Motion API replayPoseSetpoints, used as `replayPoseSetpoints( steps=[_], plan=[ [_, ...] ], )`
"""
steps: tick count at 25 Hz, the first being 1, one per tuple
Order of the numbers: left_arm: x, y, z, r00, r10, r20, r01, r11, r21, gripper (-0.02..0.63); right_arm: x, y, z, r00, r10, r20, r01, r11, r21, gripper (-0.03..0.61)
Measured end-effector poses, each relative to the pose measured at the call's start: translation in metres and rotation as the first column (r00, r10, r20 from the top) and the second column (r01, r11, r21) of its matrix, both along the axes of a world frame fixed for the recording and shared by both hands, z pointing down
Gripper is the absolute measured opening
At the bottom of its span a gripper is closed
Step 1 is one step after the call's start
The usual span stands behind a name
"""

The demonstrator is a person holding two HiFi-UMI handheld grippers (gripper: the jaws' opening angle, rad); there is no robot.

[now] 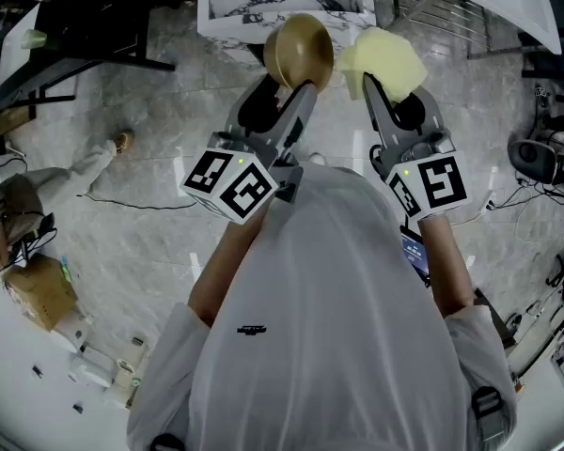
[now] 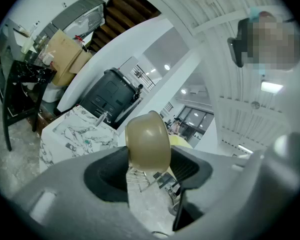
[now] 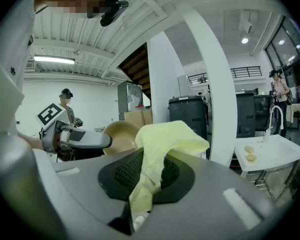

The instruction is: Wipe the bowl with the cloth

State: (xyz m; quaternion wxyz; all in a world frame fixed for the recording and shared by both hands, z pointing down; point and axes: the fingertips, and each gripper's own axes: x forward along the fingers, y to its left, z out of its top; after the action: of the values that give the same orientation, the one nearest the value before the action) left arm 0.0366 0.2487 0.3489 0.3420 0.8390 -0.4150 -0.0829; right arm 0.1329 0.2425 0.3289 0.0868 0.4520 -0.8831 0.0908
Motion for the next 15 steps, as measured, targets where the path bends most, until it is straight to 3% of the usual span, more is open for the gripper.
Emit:
replayPoseSetpoints(
  steps=[7,15],
  plan=[
    [0.035,0.060,-0.009,1.000,0.022,0.021,-0.022,1.000,-0.011,0.259,0.043,0.061,-0.007,0.999,0.046,0.026,-0.046,0.999,0.004,0.038],
    [0.050,0.074,-0.019,0.996,0.077,0.048,-0.077,0.997,-0.001,0.259,0.053,0.072,-0.019,0.994,0.088,0.066,-0.090,0.995,0.030,0.038]
  ],
)
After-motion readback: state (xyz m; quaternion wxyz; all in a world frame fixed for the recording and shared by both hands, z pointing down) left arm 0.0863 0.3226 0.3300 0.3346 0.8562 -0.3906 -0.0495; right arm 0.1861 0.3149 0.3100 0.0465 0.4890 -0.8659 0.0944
